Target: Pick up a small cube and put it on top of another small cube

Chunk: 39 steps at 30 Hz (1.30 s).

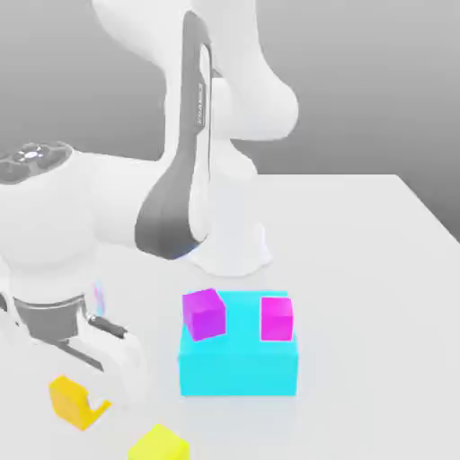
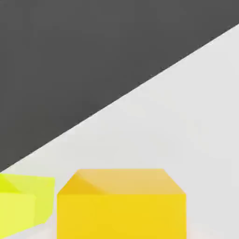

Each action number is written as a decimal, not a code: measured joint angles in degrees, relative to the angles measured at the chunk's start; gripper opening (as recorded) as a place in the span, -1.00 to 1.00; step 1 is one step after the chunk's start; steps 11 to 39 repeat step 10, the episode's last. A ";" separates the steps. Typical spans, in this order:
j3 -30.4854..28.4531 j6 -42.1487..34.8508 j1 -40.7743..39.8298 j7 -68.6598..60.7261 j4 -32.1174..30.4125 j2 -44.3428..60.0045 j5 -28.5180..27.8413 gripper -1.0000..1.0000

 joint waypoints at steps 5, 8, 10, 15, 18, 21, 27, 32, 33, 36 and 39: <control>3.07 2.27 1.81 -6.56 0.19 2.47 -1.61 -1.00; 3.07 5.65 1.94 -6.65 0.37 6.03 -1.86 1.00; 3.07 5.65 1.94 -6.65 0.37 6.03 -1.86 1.00; 3.07 5.65 1.94 -6.65 0.37 6.03 -1.86 1.00; 3.07 5.65 1.94 -6.65 0.37 6.03 -1.86 1.00; 3.07 5.65 1.94 -6.65 0.37 6.03 -1.86 1.00; 3.07 5.65 1.94 -6.65 0.37 6.03 -1.86 1.00; 3.07 5.65 1.94 -6.65 0.37 6.03 -1.86 1.00; 3.07 5.65 1.94 -6.65 0.37 6.03 -1.86 1.00; 3.07 5.65 1.94 -6.65 0.37 6.03 -1.86 1.00; 3.07 5.65 1.94 -6.65 0.37 6.03 -1.86 1.00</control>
